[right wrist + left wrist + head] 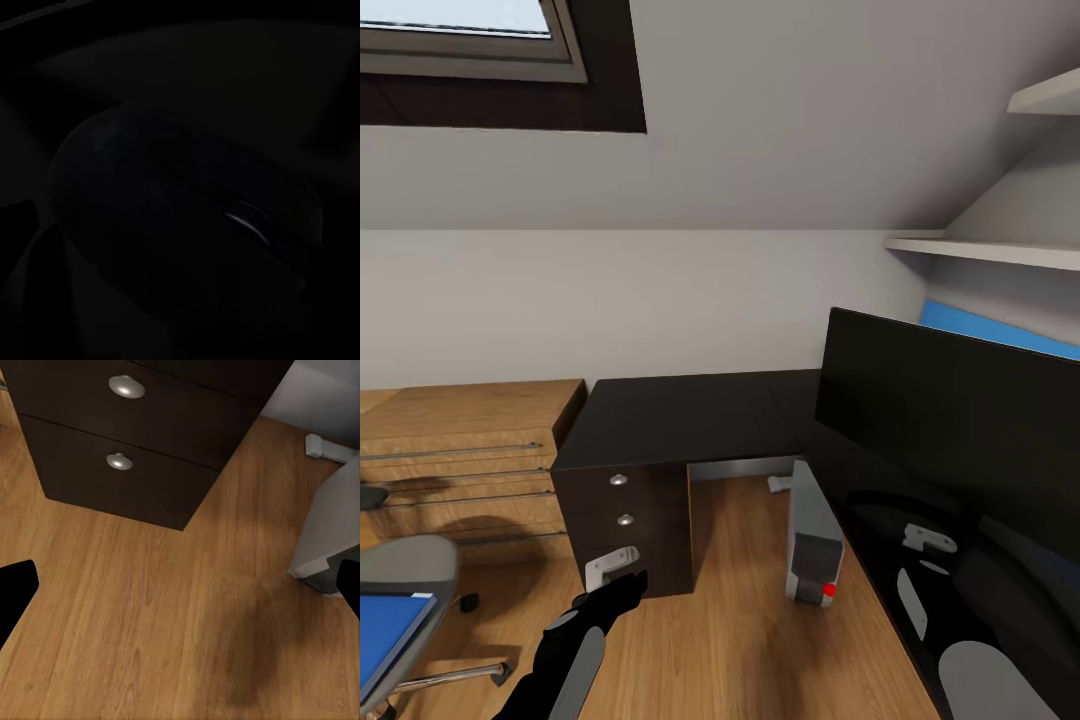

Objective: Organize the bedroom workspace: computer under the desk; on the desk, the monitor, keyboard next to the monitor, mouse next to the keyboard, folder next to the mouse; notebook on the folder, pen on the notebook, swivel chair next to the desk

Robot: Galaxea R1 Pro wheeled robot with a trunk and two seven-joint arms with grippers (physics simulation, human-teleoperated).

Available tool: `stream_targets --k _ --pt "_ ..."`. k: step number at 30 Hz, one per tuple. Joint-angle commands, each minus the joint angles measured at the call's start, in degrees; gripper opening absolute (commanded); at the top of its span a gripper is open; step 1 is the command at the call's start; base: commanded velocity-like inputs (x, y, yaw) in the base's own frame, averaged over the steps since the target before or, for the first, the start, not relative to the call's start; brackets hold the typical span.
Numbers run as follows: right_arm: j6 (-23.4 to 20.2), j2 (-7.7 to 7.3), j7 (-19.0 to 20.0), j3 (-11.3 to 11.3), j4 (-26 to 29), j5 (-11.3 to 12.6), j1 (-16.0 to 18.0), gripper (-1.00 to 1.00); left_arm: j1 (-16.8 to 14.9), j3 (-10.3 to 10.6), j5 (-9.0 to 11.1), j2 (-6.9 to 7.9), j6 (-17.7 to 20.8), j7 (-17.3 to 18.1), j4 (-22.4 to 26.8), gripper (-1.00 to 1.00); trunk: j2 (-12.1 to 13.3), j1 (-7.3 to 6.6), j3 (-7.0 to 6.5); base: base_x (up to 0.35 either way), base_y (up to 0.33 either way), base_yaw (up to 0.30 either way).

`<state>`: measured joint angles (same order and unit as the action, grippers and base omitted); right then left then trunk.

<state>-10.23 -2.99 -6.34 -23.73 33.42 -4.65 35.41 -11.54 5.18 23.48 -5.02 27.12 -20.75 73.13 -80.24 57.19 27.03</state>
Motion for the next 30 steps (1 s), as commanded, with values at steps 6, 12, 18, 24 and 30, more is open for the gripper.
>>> stream_targets --k 6,12,18,24,30 --pt "-0.5 0.02 0.1 -0.2 0.1 0.1 0.0 1.00 -0.1 0.1 0.6 0.02 0.1 -0.5 0.1 1.00 0.0 0.00 0.07 0.057 0.000 0.000" --pt "-0.5 0.00 0.2 -0.2 0.1 0.1 0.0 1.00 0.0 0.1 0.6 0.02 0.1 -0.5 -0.3 1.00 0.0 0.00 0.07 0.049 0.000 0.000" --pt "-0.5 0.00 0.3 -0.2 0.1 0.1 0.0 1.00 -0.1 0.1 0.6 0.02 0.1 -0.5 -0.4 1.00 0.0 0.00 0.07 0.005 0.000 0.000" --pt "-0.6 0.00 0.3 -0.1 0.1 0.1 0.0 1.00 0.0 0.1 0.6 0.02 0.1 -0.5 -0.5 1.00 0.0 0.00 0.07 0.000 0.000 0.000" --pt "-0.7 0.00 0.3 -0.1 0.1 0.1 0.0 -1.00 -0.1 0.1 0.6 0.02 0.1 -0.5 -0.5 1.00 0.0 0.00 0.07 0.000 0.000 0.000"
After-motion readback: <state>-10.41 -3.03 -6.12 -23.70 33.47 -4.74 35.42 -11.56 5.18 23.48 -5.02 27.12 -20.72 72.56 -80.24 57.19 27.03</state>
